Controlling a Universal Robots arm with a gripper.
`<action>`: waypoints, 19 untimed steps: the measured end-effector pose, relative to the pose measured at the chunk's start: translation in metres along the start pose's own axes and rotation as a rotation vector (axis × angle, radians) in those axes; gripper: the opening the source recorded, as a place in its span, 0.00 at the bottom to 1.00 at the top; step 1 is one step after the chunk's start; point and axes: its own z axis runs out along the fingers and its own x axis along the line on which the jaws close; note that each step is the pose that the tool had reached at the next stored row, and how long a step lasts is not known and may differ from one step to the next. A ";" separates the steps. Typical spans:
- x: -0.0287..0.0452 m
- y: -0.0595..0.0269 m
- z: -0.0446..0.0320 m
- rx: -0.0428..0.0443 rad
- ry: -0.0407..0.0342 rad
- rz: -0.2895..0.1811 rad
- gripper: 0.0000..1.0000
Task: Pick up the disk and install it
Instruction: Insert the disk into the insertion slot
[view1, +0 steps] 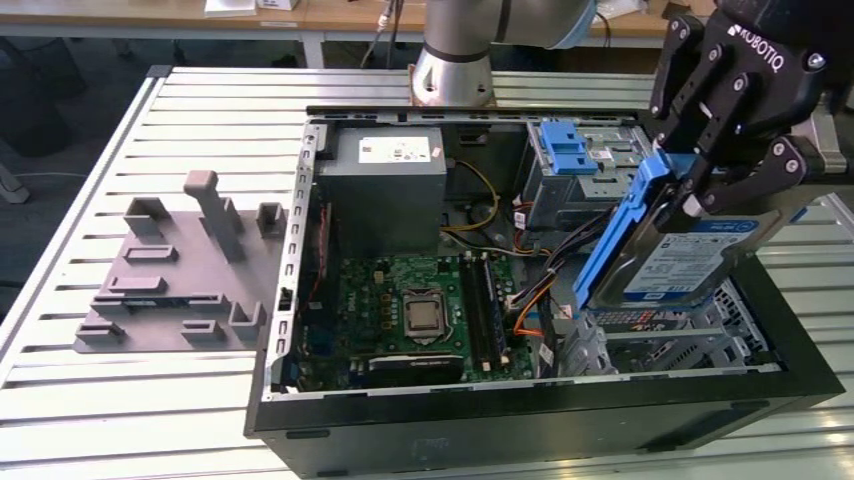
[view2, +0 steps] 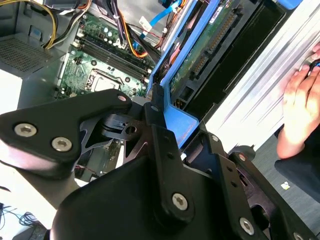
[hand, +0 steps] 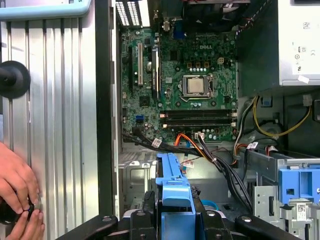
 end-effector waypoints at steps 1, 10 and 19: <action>0.0000 -0.0002 0.0001 0.0000 0.0000 0.000 0.36; 0.0000 -0.0008 0.0002 0.0000 -0.0001 0.000 0.36; 0.0001 -0.0064 0.0014 0.0000 -0.0002 -0.001 0.36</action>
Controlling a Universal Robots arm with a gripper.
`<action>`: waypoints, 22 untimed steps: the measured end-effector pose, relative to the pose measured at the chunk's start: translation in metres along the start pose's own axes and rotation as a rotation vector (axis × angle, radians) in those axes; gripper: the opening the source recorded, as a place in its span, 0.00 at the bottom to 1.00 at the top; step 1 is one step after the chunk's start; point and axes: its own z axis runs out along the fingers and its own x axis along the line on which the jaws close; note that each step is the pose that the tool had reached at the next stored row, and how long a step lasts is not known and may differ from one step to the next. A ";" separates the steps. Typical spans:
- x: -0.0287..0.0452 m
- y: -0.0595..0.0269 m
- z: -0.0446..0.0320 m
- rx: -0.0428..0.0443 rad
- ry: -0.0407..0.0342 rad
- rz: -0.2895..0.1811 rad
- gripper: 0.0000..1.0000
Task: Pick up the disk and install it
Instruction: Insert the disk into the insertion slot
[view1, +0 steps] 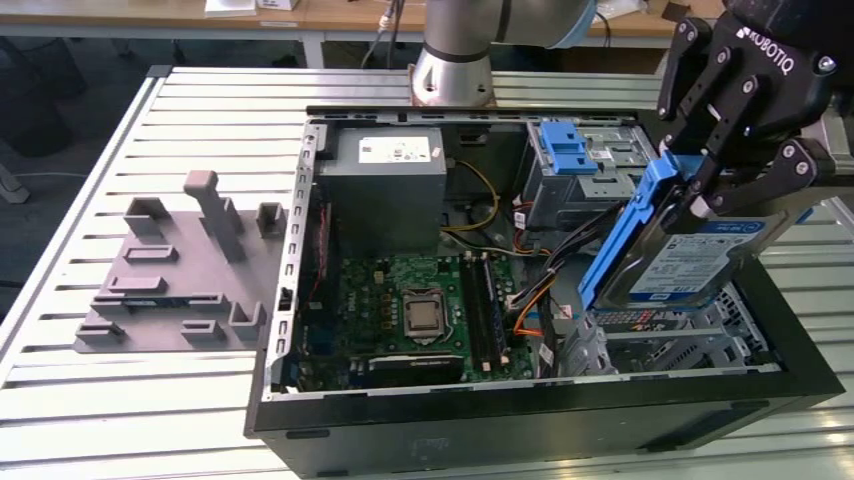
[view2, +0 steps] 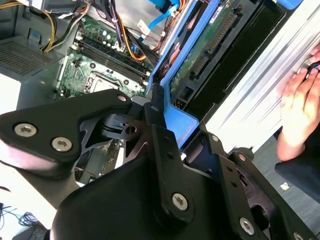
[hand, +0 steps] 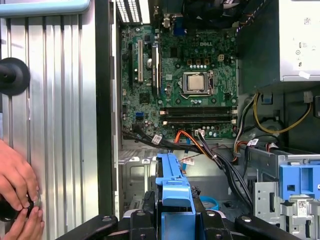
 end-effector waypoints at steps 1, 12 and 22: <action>0.0003 -0.0013 0.0002 0.0000 0.0001 0.000 0.36; 0.0033 -0.0129 0.0059 -0.0001 0.0003 -0.007 0.36; 0.0071 -0.0144 0.0132 -0.0001 0.0002 -0.006 0.36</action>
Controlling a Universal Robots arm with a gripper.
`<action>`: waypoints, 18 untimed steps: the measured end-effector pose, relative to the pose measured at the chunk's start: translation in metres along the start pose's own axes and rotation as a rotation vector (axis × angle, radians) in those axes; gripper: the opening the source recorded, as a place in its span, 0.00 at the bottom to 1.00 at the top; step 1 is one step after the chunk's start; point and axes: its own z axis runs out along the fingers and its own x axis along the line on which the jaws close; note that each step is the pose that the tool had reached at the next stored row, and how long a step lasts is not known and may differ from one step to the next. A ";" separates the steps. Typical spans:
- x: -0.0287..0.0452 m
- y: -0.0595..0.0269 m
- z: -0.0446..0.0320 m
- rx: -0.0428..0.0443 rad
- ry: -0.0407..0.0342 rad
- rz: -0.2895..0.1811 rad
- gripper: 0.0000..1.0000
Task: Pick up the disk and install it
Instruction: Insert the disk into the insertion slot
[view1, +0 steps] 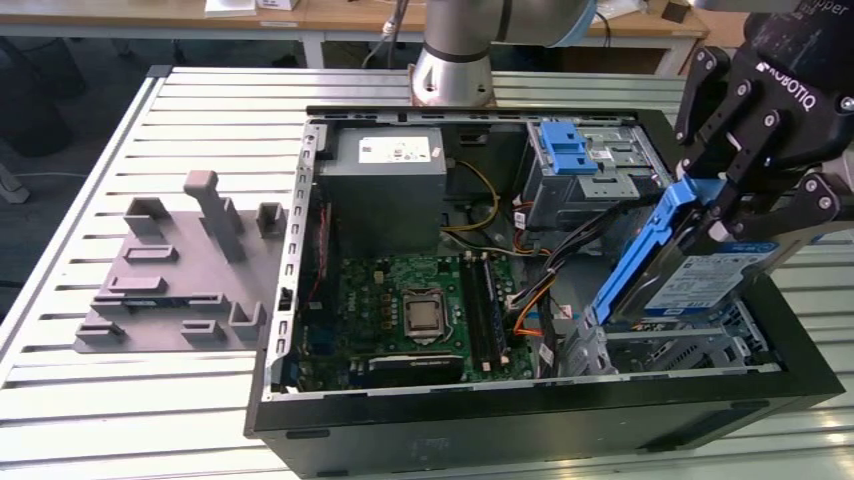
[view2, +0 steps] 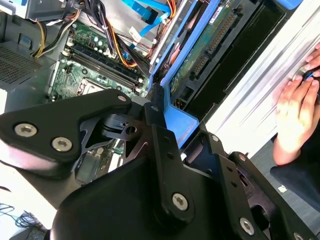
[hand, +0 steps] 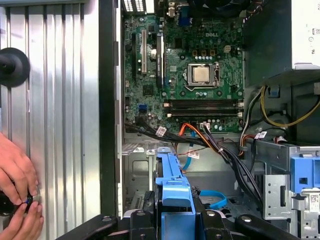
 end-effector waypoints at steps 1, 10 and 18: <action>0.0002 -0.0002 0.0008 0.0000 -0.0001 0.000 0.36; 0.0011 -0.0006 0.0068 0.0000 0.0002 0.000 0.36; 0.0013 -0.0006 0.0103 0.0000 -0.0001 0.000 0.36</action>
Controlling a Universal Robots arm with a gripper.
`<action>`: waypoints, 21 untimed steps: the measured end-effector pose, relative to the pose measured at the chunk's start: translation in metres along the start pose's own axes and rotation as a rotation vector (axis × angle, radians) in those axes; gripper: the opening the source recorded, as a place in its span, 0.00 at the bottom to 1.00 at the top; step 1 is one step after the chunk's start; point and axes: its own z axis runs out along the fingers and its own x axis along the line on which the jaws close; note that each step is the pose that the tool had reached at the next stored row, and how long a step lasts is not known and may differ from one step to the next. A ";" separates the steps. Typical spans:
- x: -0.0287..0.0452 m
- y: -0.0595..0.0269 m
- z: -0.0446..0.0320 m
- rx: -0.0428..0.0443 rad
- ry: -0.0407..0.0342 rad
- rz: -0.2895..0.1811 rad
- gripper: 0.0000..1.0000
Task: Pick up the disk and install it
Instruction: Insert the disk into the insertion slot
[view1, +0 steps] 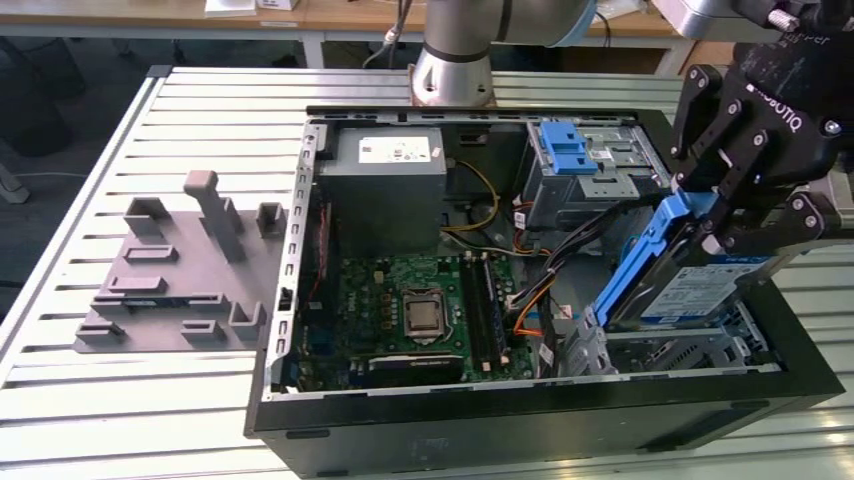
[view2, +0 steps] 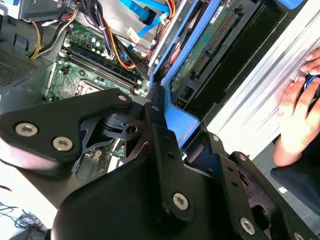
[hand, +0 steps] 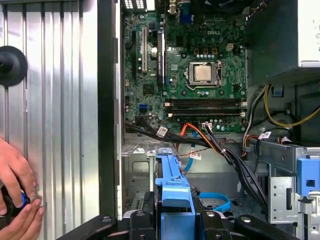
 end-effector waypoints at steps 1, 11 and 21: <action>0.0000 0.0000 0.0005 0.0000 0.0000 0.000 0.36; 0.0004 -0.0001 0.0068 0.0000 0.0001 0.000 0.36; 0.0005 -0.0001 0.0164 0.0000 0.0001 0.000 0.44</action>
